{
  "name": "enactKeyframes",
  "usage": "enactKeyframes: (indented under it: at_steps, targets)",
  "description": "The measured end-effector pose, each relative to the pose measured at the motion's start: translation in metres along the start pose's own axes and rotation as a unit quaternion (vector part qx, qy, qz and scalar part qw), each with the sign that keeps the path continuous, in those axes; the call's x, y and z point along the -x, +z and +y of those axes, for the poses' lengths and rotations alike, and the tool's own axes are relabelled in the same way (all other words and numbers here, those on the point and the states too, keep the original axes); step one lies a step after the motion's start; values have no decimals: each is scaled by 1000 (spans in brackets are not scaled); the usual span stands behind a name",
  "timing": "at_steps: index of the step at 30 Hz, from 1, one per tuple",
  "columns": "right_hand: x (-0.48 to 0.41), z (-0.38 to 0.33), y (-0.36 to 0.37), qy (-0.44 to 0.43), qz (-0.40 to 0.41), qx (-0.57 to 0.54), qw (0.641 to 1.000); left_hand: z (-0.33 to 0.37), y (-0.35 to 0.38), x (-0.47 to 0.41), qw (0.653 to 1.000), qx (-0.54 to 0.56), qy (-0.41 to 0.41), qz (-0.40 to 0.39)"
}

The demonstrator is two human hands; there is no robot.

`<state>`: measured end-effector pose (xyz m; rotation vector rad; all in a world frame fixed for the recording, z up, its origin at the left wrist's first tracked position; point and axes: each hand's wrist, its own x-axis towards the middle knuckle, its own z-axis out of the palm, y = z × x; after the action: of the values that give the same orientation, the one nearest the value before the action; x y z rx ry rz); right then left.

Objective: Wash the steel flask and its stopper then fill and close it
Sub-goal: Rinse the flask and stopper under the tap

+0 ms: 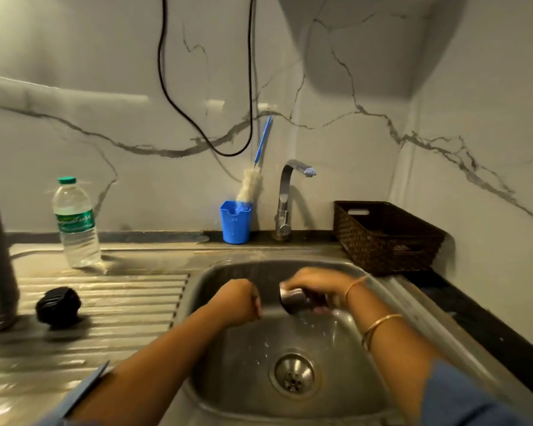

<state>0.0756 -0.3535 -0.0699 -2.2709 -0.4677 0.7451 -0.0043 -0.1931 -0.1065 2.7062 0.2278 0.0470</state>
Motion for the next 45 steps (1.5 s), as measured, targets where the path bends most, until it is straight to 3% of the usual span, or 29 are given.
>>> enactKeyframes:
  at_steps: [3,6,7,8,9,10,11,12,14,16,19,23,34,38,45]
  targets:
    - [19,-36,-14,-81,-1,-209,975,-4,-16,24,995,40,86,-24]
    - [25,-49,-17,-164,-54,-347,922,-13,-26,42,992,-35,103,-59]
    - [20,-46,-11,-134,-75,-338,929,-19,-27,48,992,-67,93,-60]
    - [12,-40,-1,-92,-61,-250,962,-24,-28,53,991,-91,81,-53]
    - [2,-32,12,-51,-25,-46,997,-30,-28,59,991,-106,68,-36]
    - [-8,-27,24,-25,22,169,985,-37,-29,65,992,-109,56,-15]
    - [-15,-25,35,-13,72,310,948,-43,-30,69,994,-102,47,6]
    - [-17,-29,46,-17,88,335,938,-51,-31,74,995,-89,37,25]
    - [-20,-48,60,-64,60,209,974,-69,-35,85,996,-64,9,57]
    - [-23,-73,74,-118,51,141,982,-86,-41,95,995,-57,-21,81]
    - [-35,-113,100,-211,75,149,963,-114,-53,108,990,-80,-65,94]
    - [-54,-155,139,-255,75,182,947,-145,-63,117,984,-93,-132,74]
    - [-87,-207,193,-227,75,378,895,-146,-62,107,968,-161,-193,-8]
    - [-93,-204,201,-198,48,392,897,-147,-60,109,968,-174,-178,18]
    - [-89,-191,199,-186,72,327,924,-145,-61,112,976,-141,-162,42]
